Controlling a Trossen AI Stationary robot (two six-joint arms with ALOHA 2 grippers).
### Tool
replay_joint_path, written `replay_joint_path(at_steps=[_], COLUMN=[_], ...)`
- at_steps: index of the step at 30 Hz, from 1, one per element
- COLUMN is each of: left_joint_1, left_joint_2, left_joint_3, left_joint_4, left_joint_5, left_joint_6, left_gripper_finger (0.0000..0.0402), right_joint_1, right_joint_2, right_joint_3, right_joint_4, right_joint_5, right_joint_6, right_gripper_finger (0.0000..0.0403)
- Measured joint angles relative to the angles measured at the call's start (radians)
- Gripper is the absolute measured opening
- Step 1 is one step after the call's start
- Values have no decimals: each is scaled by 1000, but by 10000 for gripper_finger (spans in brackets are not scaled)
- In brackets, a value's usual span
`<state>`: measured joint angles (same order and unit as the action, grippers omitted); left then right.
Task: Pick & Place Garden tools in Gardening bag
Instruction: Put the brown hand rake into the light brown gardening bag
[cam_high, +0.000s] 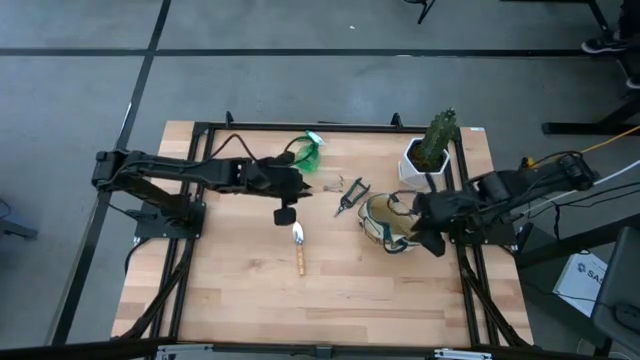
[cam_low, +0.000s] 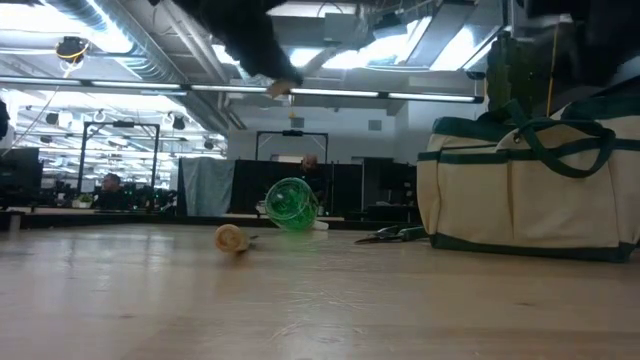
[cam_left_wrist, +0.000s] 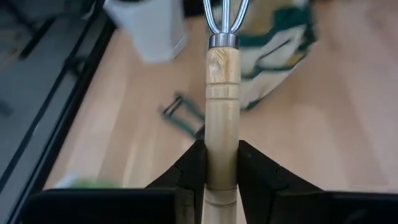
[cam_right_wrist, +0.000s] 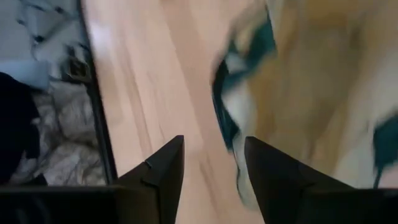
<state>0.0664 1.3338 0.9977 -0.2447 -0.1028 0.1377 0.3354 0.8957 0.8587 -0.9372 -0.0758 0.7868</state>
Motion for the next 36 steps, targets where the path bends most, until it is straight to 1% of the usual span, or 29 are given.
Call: replay_joint_path(at_steps=[3,6,8,11,13,16,19,23,25,29,31,36], left_joint_1=[13,32,44,52,57,61,61,61,61,61,61,61], left_joint_2=[-1,-1,-1,-1,-1,-1,-1,-1,-1,-1,-1,-1], left_joint_3=[-21,-43,-47,-62,-63,-63,-63,-63,-63,-63,-63,-63], left_joint_4=[113,170,181,194,196,202,217,219,219,224,223,219], left_joint_5=[84,172,201,201,201,202,202,202,202,202,202,202], left_joint_6=[38,45,44,44,44,44,43,41,41,43,44,49], left_gripper_finger=[62,62,62,62,62,62,62,62,62,62,62,62], right_joint_1=[39,89,127,183,212,245,283,373,417,493,523,546], right_joint_2=[42,74,85,90,89,83,65,38,34,67,88,142], right_joint_3=[0,0,0,-1,0,10,55,111,116,107,84,-9], right_joint_4=[-47,-98,-126,-139,-134,-101,-86,-109,-170,-341,-365,-341], right_joint_5=[-43,-83,-90,-90,-71,14,102,175,185,183,174,173], right_joint_6=[97,168,219,282,309,307,291,276,318,503,540,541], right_gripper_finger=[172,172,172,172,172,172,172,172,172,172,172,172])
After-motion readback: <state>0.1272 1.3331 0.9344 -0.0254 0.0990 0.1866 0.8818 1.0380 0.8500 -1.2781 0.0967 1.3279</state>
